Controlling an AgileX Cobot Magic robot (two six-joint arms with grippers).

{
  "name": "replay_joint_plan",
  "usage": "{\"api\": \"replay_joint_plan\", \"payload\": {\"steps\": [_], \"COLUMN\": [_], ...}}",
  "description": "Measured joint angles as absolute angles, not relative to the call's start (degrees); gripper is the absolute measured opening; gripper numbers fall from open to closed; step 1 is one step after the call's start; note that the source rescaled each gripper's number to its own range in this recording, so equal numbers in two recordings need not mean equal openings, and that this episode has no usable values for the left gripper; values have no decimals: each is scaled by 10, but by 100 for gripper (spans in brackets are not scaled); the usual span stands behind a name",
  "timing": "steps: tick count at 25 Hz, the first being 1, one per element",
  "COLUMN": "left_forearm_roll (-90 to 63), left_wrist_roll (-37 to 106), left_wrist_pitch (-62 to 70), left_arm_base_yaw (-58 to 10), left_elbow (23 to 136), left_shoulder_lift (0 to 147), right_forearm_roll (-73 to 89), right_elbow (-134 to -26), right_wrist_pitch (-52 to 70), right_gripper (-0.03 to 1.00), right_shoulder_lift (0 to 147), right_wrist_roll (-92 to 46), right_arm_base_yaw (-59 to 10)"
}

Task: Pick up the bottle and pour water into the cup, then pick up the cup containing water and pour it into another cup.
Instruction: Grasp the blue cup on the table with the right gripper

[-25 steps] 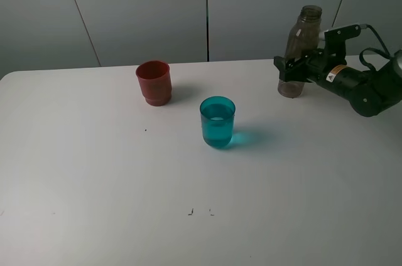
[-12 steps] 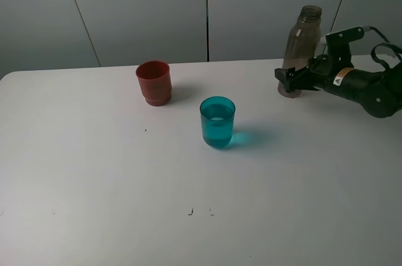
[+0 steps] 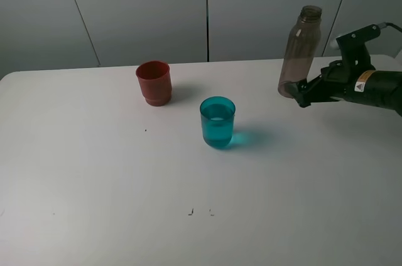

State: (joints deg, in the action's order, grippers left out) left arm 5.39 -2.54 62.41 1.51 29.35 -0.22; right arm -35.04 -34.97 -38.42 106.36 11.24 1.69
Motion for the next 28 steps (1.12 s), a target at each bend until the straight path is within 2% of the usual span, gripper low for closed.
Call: {"api": "replay_joint_plan", "payload": {"steps": [10, 17, 28], "left_forearm_roll": [54, 54, 54], "left_wrist_roll": [-25, -25, -25], "left_wrist_pitch": [624, 624, 624], "left_arm_base_yaw": [15, 15, 15], "left_elbow": [294, 294, 294], "left_shoulder_lift": [-2, -2, -2], "right_forearm_roll": [-608, -660, -663], "right_elbow": [-288, -288, -352], "right_wrist_pitch": [-439, -510, -563], "right_gripper": [100, 100, 100], "right_shoulder_lift": [1037, 1058, 1179], "right_wrist_roll": [165, 184, 164], "right_arm_base_yaw": [17, 13, -55]}}
